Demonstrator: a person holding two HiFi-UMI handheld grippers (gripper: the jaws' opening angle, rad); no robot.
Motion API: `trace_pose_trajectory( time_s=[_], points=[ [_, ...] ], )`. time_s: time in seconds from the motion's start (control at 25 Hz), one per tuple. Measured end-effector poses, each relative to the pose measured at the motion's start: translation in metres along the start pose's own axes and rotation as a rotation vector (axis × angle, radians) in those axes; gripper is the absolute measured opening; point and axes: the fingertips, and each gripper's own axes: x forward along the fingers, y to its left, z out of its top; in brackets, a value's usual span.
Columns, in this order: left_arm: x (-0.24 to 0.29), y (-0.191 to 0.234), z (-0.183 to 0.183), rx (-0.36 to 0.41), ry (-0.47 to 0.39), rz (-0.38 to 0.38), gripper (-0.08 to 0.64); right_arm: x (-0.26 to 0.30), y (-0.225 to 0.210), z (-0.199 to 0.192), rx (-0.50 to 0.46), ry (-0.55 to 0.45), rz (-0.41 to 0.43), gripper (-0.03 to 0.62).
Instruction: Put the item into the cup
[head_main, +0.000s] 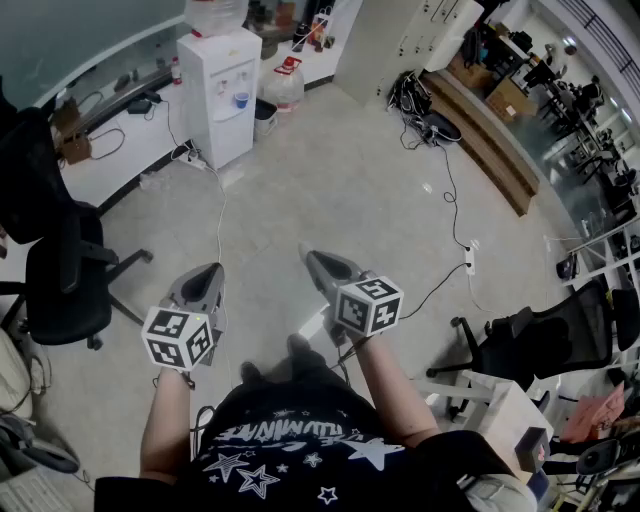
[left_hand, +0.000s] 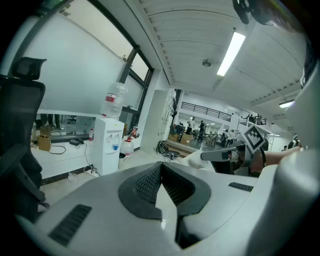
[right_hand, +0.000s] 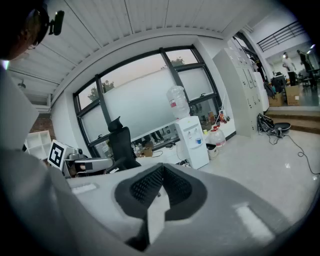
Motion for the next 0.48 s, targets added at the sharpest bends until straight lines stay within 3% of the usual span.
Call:
trace_pose_trajectory(
  time_s=[0.24, 0.48],
  points=[
    [-0.002, 0.003, 0.007, 0.023, -0.014, 0.016, 0.008, 0.009, 0.005, 0.004, -0.009, -0.03, -0.044, 0.002],
    [-0.013, 0.003, -0.009, -0.018, -0.014, 0.028, 0.008, 0.015, 0.013, -0.013, 0.012, -0.028, -0.06, 0.002]
  ],
)
